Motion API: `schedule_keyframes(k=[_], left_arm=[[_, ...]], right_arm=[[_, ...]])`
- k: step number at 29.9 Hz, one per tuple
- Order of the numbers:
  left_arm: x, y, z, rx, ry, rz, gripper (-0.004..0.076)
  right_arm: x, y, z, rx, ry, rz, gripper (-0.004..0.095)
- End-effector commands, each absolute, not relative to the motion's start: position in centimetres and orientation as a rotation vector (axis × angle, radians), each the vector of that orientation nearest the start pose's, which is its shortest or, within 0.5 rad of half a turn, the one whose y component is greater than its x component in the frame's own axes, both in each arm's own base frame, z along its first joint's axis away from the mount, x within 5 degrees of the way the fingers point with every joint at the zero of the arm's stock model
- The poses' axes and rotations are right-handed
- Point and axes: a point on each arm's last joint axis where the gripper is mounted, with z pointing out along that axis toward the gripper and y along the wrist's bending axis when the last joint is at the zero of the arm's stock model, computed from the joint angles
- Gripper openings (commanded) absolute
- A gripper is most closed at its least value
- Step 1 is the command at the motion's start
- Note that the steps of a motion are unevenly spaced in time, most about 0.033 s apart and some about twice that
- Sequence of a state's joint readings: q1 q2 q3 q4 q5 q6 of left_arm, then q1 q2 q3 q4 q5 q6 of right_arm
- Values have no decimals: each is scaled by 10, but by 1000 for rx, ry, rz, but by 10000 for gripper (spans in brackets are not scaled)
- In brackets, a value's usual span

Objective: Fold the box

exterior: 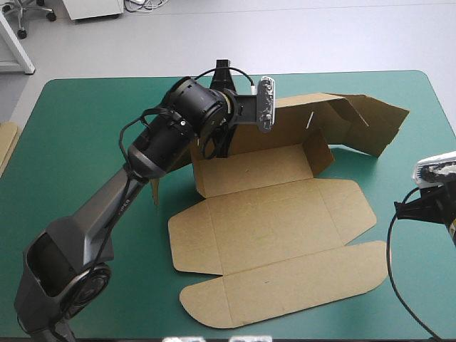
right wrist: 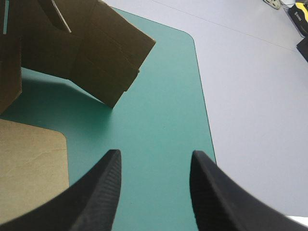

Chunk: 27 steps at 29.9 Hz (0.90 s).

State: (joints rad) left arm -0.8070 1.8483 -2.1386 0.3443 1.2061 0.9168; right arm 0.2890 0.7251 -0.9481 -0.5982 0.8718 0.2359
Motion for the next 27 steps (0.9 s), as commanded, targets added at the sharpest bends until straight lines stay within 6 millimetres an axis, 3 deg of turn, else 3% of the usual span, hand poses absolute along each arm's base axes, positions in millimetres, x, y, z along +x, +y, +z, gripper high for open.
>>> schedule_keyframes(k=[1,8,17,27], left_arm=[[286,-264,464,1647,1510,486,-10],[291,-267,462,1491,1549,513,-10],[283,-291,406,1540,1454,582,-10],[271,-291,376,1449,1456,545,-10]], right_arm=[[125,-6,417,-199,1892,-423,426],[126,-4,420,-214,1848,-402,426],[127,-3,421,-222,1835,-400,426],[127,-2,422,-226,1822,-389,426]])
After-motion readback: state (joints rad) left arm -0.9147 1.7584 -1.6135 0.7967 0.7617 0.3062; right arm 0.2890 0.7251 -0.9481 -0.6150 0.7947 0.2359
